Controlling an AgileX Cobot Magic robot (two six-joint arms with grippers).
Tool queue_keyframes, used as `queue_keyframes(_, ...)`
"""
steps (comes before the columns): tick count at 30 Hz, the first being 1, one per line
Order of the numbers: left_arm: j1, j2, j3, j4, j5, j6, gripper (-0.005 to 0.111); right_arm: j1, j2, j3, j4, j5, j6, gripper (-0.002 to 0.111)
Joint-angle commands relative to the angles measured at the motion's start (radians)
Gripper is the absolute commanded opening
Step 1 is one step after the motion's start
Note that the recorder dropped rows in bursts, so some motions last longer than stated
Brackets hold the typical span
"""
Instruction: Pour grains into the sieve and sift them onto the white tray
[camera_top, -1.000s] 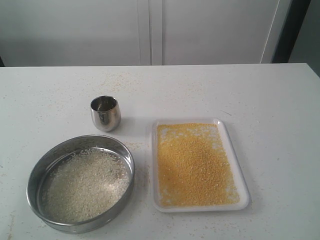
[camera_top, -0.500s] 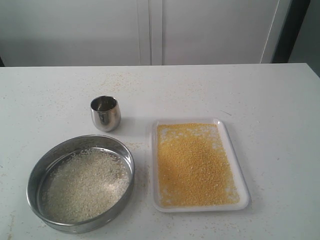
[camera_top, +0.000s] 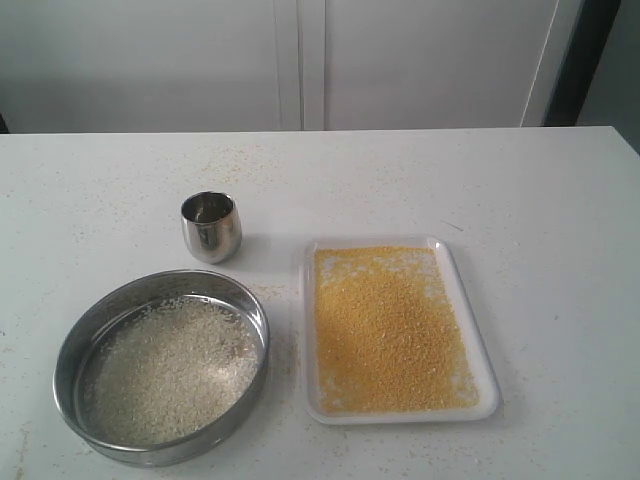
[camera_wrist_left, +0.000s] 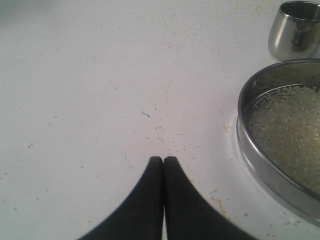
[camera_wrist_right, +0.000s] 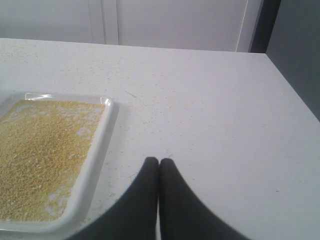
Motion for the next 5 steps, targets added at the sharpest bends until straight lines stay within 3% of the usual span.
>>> queue_keyframes(1, 0.003, -0.004, 0.004, -0.009, -0.003, -0.002, 0.0, -0.006, -0.006, 0.005, -0.002, -0.007, 0.005, 0.0)
queue_keyframes(5, 0.003, -0.004, 0.004, -0.009, -0.003, -0.002, 0.0, -0.006, -0.006, 0.005, -0.002, -0.007, 0.005, 0.0)
